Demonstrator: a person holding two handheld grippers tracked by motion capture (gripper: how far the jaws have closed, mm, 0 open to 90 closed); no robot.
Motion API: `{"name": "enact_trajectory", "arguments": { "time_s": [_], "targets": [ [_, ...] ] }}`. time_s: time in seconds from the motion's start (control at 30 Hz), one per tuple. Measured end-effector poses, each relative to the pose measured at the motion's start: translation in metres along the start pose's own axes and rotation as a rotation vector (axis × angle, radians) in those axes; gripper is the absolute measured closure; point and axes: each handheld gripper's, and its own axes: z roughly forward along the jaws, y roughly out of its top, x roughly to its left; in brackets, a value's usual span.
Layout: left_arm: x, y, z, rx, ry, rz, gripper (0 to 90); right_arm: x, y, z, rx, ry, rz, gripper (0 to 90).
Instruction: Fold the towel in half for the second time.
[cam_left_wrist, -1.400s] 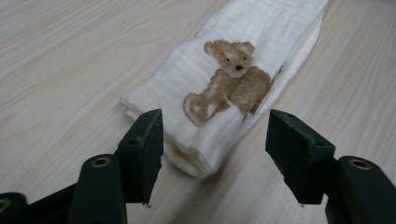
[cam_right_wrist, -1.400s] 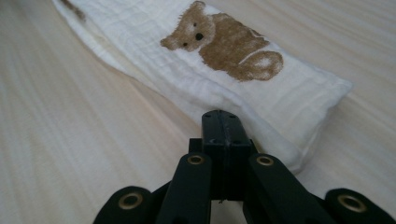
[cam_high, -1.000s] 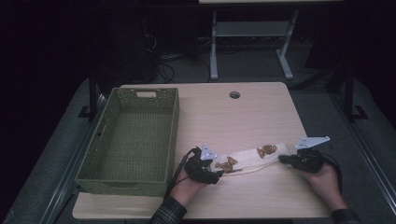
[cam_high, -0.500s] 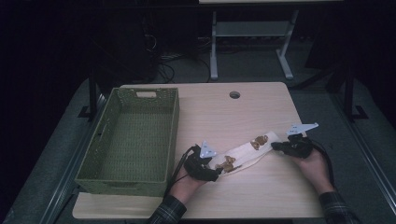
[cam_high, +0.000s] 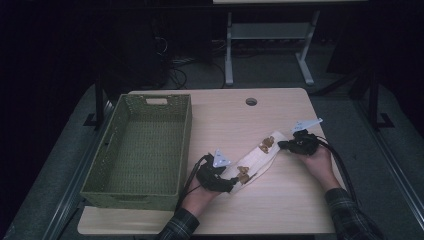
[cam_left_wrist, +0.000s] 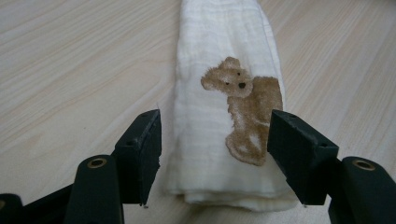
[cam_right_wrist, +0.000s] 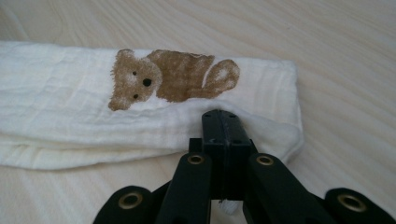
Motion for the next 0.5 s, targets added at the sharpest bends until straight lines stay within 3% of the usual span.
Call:
{"name": "enact_trajectory", "arguments": {
  "time_s": [0.13,0.33,0.47,0.5],
  "targets": [
    [0.001,0.000,0.000,-0.001,0.003,0.001,35.7,0.002,0.001,-0.002,0.004,-0.002,-0.006,89.0],
    [0.001,0.004,0.001,-0.013,0.012,-0.007,38.7,0.007,-0.004,-0.023,-0.051,0.018,0.013,75.8],
    [0.003,0.008,0.000,-0.018,0.024,-0.002,44.8,0.011,-0.010,-0.033,-0.061,0.019,0.009,66.4],
    [0.005,0.011,0.000,-0.023,0.030,-0.004,55.7,0.013,-0.014,-0.038,-0.070,0.030,0.031,60.2]
  ]
}}
